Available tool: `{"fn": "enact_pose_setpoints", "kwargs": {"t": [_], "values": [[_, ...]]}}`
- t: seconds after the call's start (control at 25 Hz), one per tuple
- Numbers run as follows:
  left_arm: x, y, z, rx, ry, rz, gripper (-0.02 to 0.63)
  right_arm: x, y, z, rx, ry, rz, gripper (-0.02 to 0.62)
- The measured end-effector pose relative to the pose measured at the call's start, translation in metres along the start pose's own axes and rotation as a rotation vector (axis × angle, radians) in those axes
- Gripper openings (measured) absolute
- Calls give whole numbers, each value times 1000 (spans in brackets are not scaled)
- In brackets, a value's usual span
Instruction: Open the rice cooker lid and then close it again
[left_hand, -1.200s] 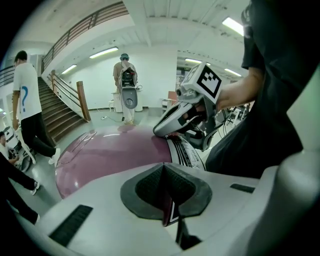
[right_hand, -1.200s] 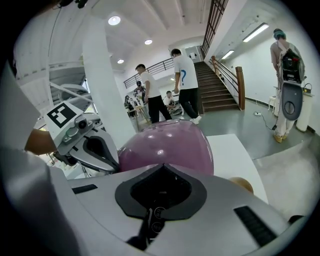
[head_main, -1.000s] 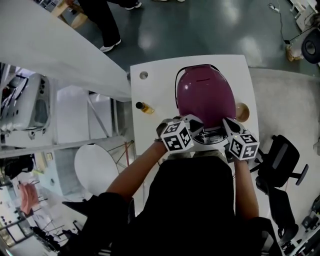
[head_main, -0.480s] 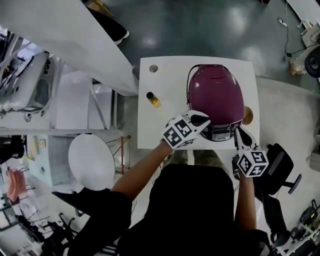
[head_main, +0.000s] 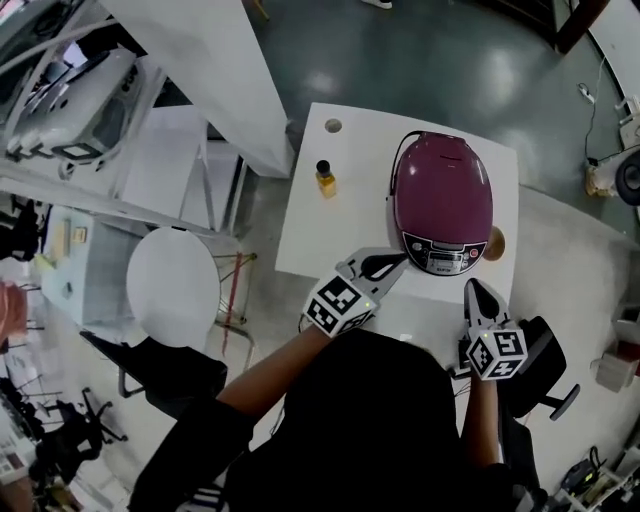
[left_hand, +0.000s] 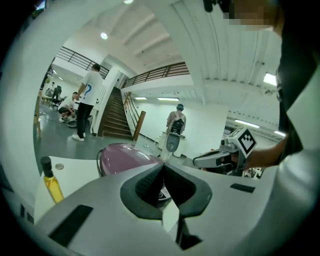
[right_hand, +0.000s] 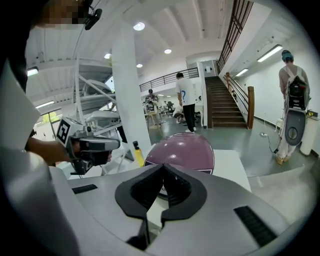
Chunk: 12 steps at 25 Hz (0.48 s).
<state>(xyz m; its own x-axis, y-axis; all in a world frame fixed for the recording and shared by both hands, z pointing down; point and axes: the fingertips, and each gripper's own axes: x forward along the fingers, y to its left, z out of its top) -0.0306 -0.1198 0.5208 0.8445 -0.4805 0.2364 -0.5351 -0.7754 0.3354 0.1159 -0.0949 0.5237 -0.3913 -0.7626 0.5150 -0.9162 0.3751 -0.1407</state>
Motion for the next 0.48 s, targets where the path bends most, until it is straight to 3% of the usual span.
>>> {"fn": "enact_pose_setpoints", "kwargs": {"t": [0.24, 0.48], "values": [[-39, -53, -18, -61, -53, 127, 5, -56, -7, -19, 26, -37, -6, 0], [-83, -88, -34, -23, -70, 260, 5, -115, -11, -40, -52, -101, -23, 0]]}}
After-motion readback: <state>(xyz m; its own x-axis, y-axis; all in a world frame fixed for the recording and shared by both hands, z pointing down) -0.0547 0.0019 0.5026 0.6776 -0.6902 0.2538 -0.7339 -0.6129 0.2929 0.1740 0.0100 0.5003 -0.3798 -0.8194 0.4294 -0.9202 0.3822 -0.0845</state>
